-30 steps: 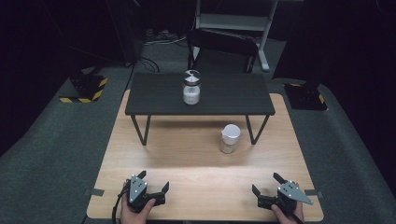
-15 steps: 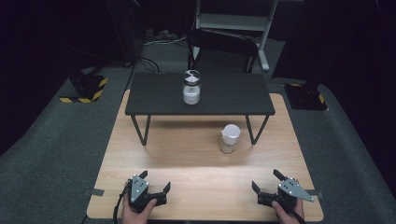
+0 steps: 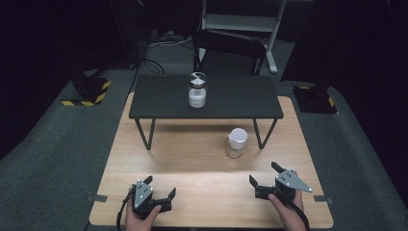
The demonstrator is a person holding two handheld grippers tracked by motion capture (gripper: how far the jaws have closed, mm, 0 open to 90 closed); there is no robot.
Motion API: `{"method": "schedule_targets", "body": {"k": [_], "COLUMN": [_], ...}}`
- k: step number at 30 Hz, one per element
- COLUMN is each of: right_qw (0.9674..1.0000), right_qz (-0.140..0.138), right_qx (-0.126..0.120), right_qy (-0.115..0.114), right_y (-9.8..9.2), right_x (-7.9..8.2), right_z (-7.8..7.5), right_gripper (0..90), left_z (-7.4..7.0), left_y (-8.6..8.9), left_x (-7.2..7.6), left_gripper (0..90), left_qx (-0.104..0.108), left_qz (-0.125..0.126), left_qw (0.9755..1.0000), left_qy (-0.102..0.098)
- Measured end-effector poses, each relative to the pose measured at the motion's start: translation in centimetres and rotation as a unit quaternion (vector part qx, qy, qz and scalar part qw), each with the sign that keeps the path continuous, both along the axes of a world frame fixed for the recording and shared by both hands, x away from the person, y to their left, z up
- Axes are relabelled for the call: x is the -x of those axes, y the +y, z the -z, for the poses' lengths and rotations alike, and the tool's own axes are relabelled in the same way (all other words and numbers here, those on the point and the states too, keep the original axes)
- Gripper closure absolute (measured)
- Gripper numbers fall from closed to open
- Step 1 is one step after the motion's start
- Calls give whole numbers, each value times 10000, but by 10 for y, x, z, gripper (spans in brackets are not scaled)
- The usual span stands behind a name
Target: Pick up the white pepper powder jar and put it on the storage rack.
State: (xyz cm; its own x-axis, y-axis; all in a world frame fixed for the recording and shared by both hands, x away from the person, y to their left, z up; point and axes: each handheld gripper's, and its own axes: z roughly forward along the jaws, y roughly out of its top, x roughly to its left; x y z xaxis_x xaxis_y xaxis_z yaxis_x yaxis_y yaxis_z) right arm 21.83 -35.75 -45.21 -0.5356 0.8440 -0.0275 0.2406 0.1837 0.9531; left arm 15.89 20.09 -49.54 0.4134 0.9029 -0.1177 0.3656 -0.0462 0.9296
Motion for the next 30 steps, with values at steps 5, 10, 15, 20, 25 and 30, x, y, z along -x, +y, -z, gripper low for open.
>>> {"method": "schedule_targets", "body": {"k": [5, 10, 15, 20, 25, 30], "right_qw": [10000, 9999, 9998, 9999, 9999, 9997], "right_qz": [-54, -104, -155, -61, 87, 217], "right_qx": [25, 60, 119, 88, 43, 28], "right_qy": [-10, -11, -28, -15, 69, 118], "right_y": [11, 21, 33, 41, 51, 62], "right_x": [-15, -25, -39, -51, -67, -82], "right_z": [-4, -6, -6, 0, 5, 11], "right_gripper": [8, 8, 8, 9, 9, 17], "left_z": [1, 1, 1, 1, 2, 2], "left_y": [3, 3, 4, 4, 4, 4], "left_x": [0, 0, 0, 0, 0, 0], "left_gripper": [7, 7, 7, 7, 7, 7], "left_qx": [81, 75, 79, 85, 82, 99], "left_qz": [1, 21, 29, 43, 38, 42], "left_qw": [10000, 10000, 10000, 10000, 10000, 9999], "left_qy": [-7, -2, -5, -12, -20, -26]}}
